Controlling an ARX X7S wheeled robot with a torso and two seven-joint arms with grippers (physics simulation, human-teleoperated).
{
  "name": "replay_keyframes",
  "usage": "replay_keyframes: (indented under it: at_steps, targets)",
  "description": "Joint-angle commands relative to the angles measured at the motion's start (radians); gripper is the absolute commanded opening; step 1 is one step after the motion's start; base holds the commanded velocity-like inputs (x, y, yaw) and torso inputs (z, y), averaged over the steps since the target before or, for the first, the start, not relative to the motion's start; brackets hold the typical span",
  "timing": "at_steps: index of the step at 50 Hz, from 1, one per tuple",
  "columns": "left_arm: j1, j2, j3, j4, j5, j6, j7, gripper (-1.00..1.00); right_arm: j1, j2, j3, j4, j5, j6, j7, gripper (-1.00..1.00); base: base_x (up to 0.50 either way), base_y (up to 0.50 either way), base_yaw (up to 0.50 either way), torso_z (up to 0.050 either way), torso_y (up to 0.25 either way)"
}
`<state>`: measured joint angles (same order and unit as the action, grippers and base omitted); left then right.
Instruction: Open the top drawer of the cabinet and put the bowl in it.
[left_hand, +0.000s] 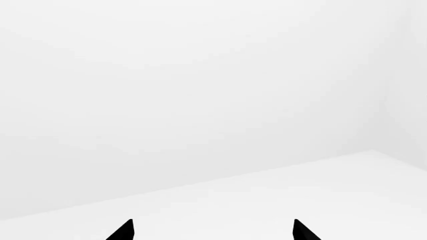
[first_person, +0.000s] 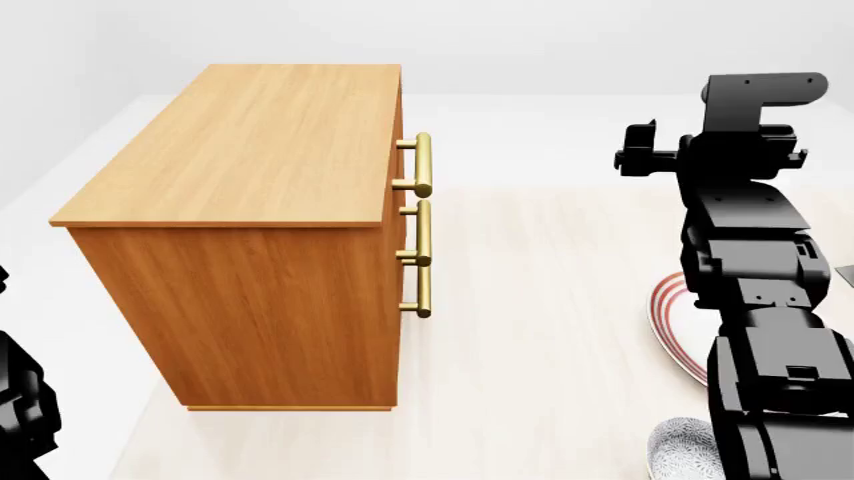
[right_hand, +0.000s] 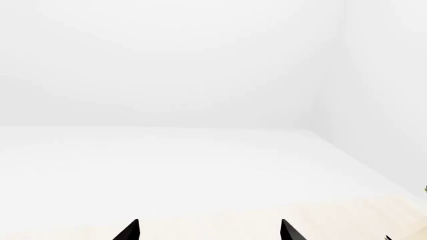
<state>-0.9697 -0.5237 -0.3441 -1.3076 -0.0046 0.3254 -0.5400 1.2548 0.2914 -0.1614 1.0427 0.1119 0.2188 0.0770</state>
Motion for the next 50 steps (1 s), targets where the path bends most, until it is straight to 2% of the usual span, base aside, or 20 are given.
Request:
replay_keyframes:
  at_steps: [1, 8, 13, 20, 26, 37, 50]
  targets:
    - [-0.004, -0.001, -0.002, 0.0, -0.001, 0.001, 0.006, 1.0, 0.003, -0.01, 0.039, -0.015, 0.059, 0.028, -0.049, 1.0, 0.0, 0.0, 0.0, 0.0, 0.0]
    - [-0.004, 0.0, -0.003, 0.0, -0.001, 0.002, 0.007, 1.0, -0.002, -0.08, 0.202, -0.117, 0.302, 0.276, -0.152, 1.0, 0.0, 0.0, 0.0, 0.0, 0.0]
    - [-0.009, -0.003, -0.002, 0.001, 0.0, 0.002, 0.012, 1.0, -0.003, -0.121, 0.286, -0.109, 0.42, 0.363, -0.202, 1.0, 0.0, 0.0, 0.0, 0.0, 0.0]
    - [-0.017, -0.004, -0.001, 0.002, -0.001, 0.004, 0.017, 1.0, 0.087, -0.147, 0.383, 0.086, 0.533, 0.418, -0.287, 1.0, 0.0, 0.0, 0.0, 0.0, 0.0]
    - [-0.007, -0.002, -0.001, 0.001, 0.0, 0.008, 0.017, 1.0, 0.149, -0.155, 0.429, 0.256, 0.56, 0.368, -0.342, 1.0, 0.0, 0.0, 0.0, 0.0, 0.0]
    - [-0.004, -0.006, -0.002, 0.002, -0.001, 0.012, 0.023, 1.0, 0.15, -0.187, 0.542, 0.262, 0.578, 0.43, -0.372, 1.0, 0.0, 0.0, 0.0, 0.0, 0.0]
    - [0.005, -0.003, -0.006, 0.001, -0.005, 0.018, 0.029, 1.0, 0.114, -0.253, 0.628, 0.265, 0.499, 0.442, -0.409, 1.0, 0.0, 0.0, 0.0, 0.0, 0.0]
